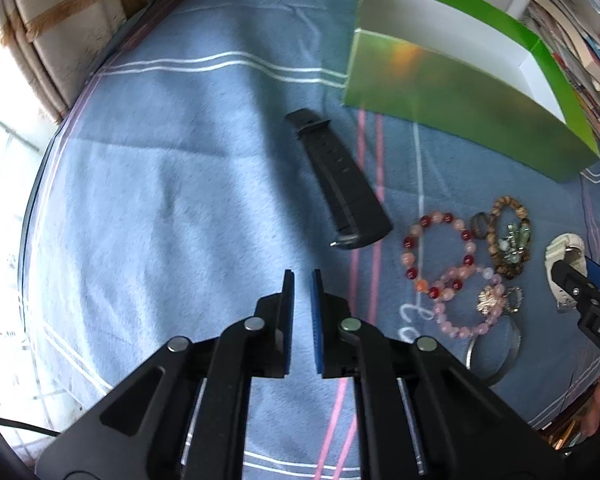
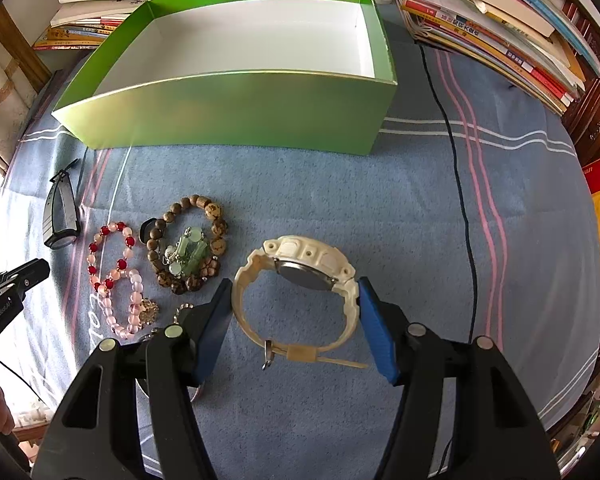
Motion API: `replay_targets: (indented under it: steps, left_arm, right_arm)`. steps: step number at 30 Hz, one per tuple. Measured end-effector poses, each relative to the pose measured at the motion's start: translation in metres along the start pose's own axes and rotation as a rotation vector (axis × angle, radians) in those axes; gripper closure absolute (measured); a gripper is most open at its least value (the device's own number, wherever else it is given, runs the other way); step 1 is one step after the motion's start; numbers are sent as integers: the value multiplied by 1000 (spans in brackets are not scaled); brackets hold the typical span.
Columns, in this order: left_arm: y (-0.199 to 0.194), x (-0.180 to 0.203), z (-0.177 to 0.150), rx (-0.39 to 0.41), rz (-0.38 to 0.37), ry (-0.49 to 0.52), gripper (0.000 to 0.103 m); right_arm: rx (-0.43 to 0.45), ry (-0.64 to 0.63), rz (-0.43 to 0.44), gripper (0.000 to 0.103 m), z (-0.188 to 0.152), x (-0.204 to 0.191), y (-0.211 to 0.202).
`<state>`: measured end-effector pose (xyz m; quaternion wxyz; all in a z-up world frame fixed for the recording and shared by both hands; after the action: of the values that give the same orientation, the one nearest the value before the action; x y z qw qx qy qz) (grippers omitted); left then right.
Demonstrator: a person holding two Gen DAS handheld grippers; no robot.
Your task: Organize jewelry
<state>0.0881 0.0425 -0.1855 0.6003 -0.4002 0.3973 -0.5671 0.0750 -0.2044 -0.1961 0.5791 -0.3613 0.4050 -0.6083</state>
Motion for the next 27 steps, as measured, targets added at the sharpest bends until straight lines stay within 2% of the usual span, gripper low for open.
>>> replay_targets:
  steps: [1, 2, 3, 5, 7, 11, 15, 18, 21, 27]
  left_arm:
    - [0, -1, -1, -4, 9, -1, 85]
    - [1, -2, -1, -6, 17, -2, 74]
    - [0, -3, -1, -4, 27, -2, 69]
    - [-2, -4, 0, 1, 44, -8, 45]
    - [-5, -5, 3, 14, 49, -19, 31]
    - [-3, -14, 6, 12, 55, -26, 30]
    - [5, -40, 9, -14, 79, -112, 30]
    - [5, -50, 11, -10, 80, -131, 30]
    - [7, -44, 12, -10, 65, -105, 30]
    - [4, -9, 15, -4, 29, -32, 23]
  right_arm:
    - [0, -1, -1, 42, 0, 0, 0]
    - [0, -1, -2, 42, -1, -1, 0]
    - [0, -1, -3, 42, -1, -1, 0]
    - [0, -2, -3, 42, -1, -1, 0]
    - [-2, -1, -4, 42, -1, -1, 0]
    - [-3, 0, -5, 42, -1, -1, 0]
    - [-3, 9, -5, 42, -2, 0, 0]
    - [-3, 14, -5, 42, -2, 0, 0]
    - [-2, 13, -10, 42, -2, 0, 1]
    - [-3, 7, -14, 42, -2, -1, 1]
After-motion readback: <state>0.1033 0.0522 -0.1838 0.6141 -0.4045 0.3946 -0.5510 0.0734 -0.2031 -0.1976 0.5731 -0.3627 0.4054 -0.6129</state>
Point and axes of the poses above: each gripper's, at about its wrist camera, not at the fingertips, and y roughly the way its jaws point, x to its right, z to its top, the point moved 2 cm from there along y, roughly the way its jaws point, and after that the axes turned 6 degrees about x, right-handed, at the moved point
